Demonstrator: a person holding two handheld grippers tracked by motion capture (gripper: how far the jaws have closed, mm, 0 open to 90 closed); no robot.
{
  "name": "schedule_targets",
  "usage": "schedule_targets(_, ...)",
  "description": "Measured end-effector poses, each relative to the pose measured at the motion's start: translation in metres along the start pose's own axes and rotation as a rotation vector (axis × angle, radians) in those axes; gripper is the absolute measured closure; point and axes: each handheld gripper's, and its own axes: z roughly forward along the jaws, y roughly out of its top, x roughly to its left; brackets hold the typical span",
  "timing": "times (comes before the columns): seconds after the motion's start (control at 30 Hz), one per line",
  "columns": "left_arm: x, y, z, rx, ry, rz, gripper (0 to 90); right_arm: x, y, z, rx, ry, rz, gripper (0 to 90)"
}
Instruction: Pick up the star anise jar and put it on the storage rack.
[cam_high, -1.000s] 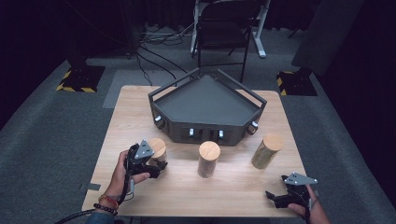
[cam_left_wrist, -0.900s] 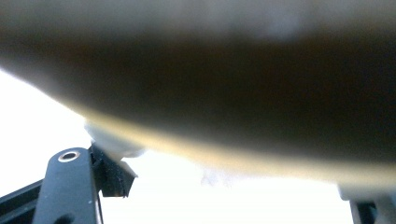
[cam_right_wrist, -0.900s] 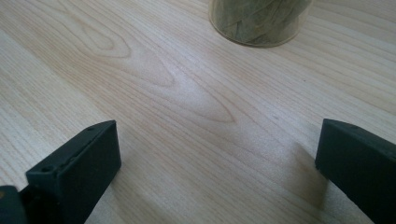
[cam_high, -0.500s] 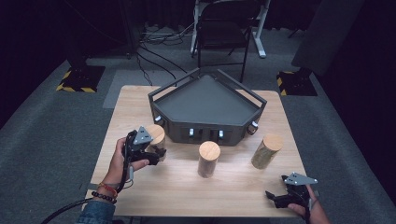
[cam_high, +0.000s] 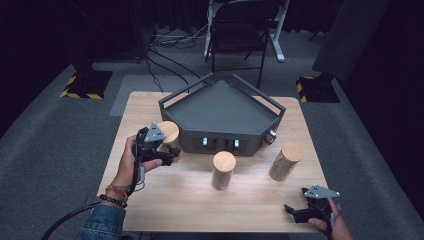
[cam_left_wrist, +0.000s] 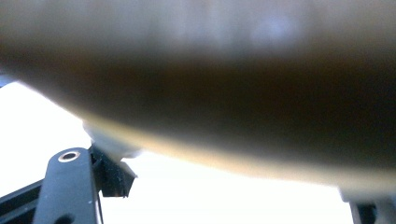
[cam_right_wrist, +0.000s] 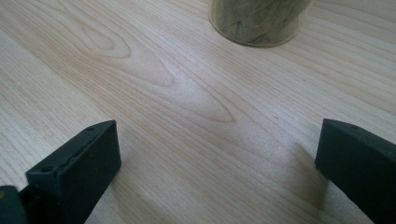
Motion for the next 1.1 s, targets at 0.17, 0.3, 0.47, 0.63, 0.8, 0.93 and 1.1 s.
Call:
schedule_targets(0.17, 0.004, 0.014, -0.003, 0.000, 0.003, 0.001, 24.7, 0.000, 0.000, 0.000, 0.000, 0.000, 0.000, 0.0)
schedule_targets(0.3, 0.004, 0.025, -0.004, -0.007, 0.014, -0.008, 24.7, 0.000, 0.000, 0.000, 0.000, 0.000, 0.000, 0.0)
schedule_targets(0.47, 0.004, 0.034, -0.004, -0.013, 0.023, -0.014, 24.7, 0.000, 0.000, 0.000, 0.000, 0.000, -0.001, 0.0)
schedule_targets(0.63, 0.006, 0.045, -0.005, -0.031, 0.026, -0.020, 24.7, 0.000, 0.000, 0.000, 0.000, 0.000, 0.000, 0.0)
schedule_targets(0.8, 0.008, 0.053, -0.004, -0.030, 0.032, -0.020, 24.7, 0.000, 0.000, 0.000, 0.000, 0.000, 0.000, 0.0)
schedule_targets(0.93, 0.011, 0.063, -0.002, -0.035, 0.036, -0.025, 24.7, 0.000, 0.000, 0.000, 0.000, 0.000, 0.000, 0.0)
schedule_targets(1.1, 0.014, 0.071, 0.002, -0.036, 0.040, -0.028, 24.7, 0.000, 0.000, 0.000, 0.000, 0.000, 0.000, 0.0)
